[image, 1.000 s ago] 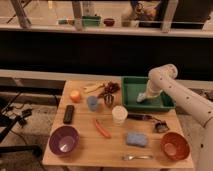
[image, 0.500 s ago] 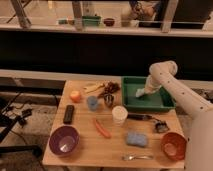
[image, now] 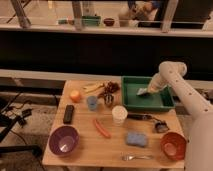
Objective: Wipe tray with towel
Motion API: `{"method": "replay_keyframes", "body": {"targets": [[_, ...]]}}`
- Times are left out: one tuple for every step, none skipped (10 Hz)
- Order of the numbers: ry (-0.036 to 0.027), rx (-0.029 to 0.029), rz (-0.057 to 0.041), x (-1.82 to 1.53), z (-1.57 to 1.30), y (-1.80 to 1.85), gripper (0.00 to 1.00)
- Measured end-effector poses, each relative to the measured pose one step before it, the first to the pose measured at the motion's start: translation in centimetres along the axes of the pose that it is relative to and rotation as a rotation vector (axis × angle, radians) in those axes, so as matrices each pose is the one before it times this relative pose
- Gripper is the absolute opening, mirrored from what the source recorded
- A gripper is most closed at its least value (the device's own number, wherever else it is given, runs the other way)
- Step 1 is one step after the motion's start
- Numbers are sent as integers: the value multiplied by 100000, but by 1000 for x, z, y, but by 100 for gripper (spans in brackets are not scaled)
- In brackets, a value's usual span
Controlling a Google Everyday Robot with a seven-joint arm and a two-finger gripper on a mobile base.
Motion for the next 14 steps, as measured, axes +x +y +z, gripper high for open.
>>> {"method": "replay_keyframes", "body": {"targets": [[-386,-149,528,13,75,-91,3],[-221,-168,1102,406,2,-18,3],[138,-16,847,505,-20,18,3],[101,-37,559,315,97,21,3],[-262,93,516,121,24,-56,3],[-58,0,17,-28,20,-18,3],[-32,-26,-72,-63,31,-5,6],[-26,3,-113,-91,5,-25,14],[-6,-25,-12,-10,18,8,22],[5,14,27,20,-14,-1,33],[22,7,39,39,-5,7,43],[-8,0,-22,-19,1,-5,55],[8,9,28,23,-8,2,63],[86,5,71,88,-12,13,73]]}}
